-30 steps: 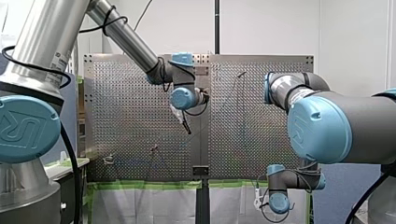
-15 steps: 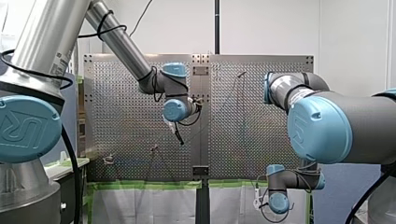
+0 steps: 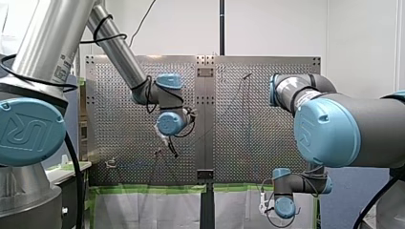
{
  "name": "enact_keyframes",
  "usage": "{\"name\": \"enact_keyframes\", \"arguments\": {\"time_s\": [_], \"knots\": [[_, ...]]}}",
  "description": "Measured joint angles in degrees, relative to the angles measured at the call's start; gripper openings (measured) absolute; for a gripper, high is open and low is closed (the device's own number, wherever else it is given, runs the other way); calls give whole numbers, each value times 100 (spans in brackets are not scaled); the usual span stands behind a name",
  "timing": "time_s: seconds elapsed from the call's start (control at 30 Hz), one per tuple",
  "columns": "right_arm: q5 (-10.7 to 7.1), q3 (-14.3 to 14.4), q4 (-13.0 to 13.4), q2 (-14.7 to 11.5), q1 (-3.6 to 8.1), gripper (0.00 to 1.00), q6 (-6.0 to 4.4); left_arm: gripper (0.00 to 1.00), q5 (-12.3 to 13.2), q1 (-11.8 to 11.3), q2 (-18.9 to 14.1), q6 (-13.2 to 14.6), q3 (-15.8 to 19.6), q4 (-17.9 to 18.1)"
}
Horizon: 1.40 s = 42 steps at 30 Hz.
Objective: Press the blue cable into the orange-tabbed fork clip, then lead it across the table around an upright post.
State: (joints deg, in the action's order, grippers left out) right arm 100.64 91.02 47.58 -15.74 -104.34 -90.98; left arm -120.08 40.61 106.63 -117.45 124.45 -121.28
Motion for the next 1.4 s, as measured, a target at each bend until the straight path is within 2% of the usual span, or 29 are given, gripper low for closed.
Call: {"name": "enact_keyframes", "arguments": {"time_s": [0.33,1.4], "knots": [[0,0,-3,-4,-4,0,56,98,21,-62,1,41,375,105],[0,0,-3,-5,-3,0,61,98,25,-69,1,47,395,103]]}}
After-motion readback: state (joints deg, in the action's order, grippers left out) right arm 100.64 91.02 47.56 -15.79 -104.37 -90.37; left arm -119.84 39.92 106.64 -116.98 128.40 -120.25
